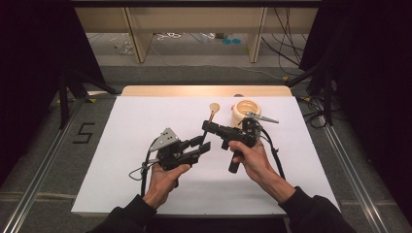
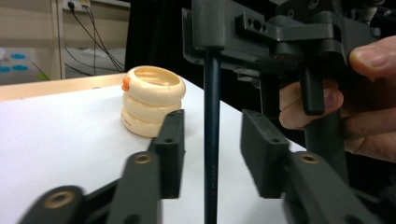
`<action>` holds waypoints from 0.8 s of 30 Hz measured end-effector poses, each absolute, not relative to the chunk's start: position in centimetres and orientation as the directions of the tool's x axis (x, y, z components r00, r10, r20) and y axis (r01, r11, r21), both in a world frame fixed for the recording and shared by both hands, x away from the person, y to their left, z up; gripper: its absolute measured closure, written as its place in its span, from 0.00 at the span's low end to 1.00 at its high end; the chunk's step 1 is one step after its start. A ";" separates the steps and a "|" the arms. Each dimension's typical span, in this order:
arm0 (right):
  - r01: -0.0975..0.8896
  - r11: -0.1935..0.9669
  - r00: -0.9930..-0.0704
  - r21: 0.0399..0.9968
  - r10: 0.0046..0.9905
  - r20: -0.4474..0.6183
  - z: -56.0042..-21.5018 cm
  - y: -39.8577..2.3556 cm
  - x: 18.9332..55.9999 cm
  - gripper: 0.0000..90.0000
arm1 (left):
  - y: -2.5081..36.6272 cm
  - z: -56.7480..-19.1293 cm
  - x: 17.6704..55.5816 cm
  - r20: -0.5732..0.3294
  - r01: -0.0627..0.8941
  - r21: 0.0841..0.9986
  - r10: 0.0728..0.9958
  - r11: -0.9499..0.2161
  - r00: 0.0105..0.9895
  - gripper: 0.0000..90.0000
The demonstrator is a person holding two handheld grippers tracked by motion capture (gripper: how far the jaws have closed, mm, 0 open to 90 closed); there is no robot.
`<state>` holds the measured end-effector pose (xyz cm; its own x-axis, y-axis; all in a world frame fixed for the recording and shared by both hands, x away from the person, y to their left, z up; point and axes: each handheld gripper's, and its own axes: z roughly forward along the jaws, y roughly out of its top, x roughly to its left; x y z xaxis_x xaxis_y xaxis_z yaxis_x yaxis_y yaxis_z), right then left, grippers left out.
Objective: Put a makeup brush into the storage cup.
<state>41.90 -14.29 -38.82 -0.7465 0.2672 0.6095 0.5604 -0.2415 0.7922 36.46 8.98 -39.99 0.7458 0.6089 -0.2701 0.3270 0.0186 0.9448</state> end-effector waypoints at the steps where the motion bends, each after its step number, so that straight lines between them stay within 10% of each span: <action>1: 0.556 -0.240 -0.749 0.796 0.269 0.605 -38.8 -14.3 41.9 0.93 | 8.9 -40.0 36.4 -0.267 0.327 0.945 0.612 0.015 0.744 0.60; 24: 0.448 -0.162 -0.801 0.879 0.366 0.475 -37.5 -15.7 42.2 0.93 | 9.7 -39.8 35.5 -0.224 0.340 0.938 0.628 -0.069 0.745 0.35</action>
<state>42.19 -15.71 -37.52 -0.8006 0.3657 0.4747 0.4475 -0.1619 0.8795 35.54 9.72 -39.80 0.7454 0.6277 -0.2244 0.3403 -0.0689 0.9378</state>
